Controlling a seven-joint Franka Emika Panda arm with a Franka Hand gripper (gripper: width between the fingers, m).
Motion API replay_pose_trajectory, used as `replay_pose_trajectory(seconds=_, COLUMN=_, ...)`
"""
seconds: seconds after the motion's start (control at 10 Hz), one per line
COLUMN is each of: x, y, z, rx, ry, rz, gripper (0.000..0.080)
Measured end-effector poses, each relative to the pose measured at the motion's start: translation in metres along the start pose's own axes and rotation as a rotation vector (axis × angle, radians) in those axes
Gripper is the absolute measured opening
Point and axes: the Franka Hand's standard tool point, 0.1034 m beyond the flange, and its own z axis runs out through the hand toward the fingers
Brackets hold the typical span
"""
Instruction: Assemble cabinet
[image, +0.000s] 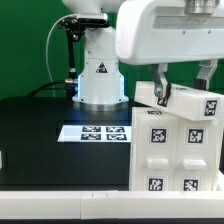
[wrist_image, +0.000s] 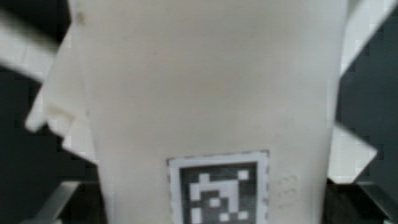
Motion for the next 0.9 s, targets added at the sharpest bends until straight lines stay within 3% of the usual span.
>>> replay_pose_trajectory(seconds=0.2, x=0.004, y=-0.0009, z=-0.001, rx=0.009, ry=0.019, rz=0.305, gripper=0.055)
replay_pose_trajectory(seconds=0.5, x=0.0046, y=-0.0017, z=-0.0013, rx=0.013, ry=0.019, rz=0.473, gripper=0.055)
replay_pose_trajectory(seconds=0.9, x=0.0022, y=-0.0064, z=-0.0024, rx=0.027, ry=0.051, rz=1.065, gripper=0.055)
